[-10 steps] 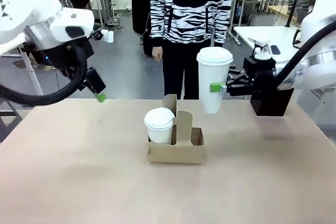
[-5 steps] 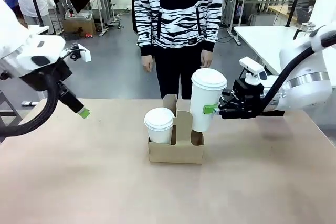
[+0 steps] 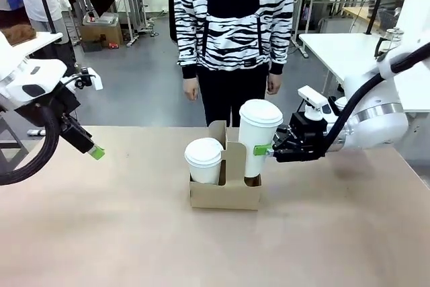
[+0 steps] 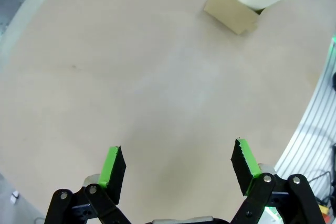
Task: Pour a drink into a cup and package it in a carrier.
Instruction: Insert the held 600 ml Paper Cup into the Cup Carrier.
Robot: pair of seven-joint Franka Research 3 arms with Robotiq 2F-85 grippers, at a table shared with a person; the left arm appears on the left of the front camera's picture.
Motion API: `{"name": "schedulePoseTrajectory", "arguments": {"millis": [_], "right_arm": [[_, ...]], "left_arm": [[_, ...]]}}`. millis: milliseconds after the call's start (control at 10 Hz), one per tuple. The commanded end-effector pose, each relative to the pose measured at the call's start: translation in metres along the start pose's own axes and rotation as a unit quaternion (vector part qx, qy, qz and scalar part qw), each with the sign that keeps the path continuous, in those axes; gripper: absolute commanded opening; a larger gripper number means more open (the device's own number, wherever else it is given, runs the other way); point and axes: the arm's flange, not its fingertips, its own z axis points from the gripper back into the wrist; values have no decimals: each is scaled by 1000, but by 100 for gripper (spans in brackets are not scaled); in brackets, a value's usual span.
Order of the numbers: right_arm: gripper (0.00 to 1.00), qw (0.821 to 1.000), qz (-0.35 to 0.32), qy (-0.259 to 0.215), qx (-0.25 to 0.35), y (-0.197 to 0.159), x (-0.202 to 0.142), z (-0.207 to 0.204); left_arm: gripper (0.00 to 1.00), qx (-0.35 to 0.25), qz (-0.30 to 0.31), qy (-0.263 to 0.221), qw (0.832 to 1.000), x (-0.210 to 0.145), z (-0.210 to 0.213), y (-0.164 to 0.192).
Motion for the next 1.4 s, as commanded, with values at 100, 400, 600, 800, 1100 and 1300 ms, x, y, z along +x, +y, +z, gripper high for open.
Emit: {"name": "schedulePoseTrajectory", "arguments": {"millis": [100, 400, 600, 800, 1100, 1300], "right_arm": [[81, 1000, 8, -17, 14, -17, -16, 1], [81, 1000, -7, -5, 22, -25, -34, 0], [81, 999, -20, 8, 32, -31, -45, 1], [81, 998, -27, 19, 48, -31, -53, -4], [81, 996, -31, 49, 68, -30, -58, -8], [81, 995, -40, 62, 70, -32, -64, -11]], "left_arm": [[100, -27, -12, -13, 999, -33, -16, -5], [100, -17, -2, -1, 1000, -10, -6, 9], [100, -17, -2, -1, 1000, -10, -6, 9], [100, -17, -2, -1, 1000, -10, -6, 9], [100, -17, -2, -1, 1000, -10, -6, 9], [100, -17, -2, -1, 1000, -10, -6, 9]]}}
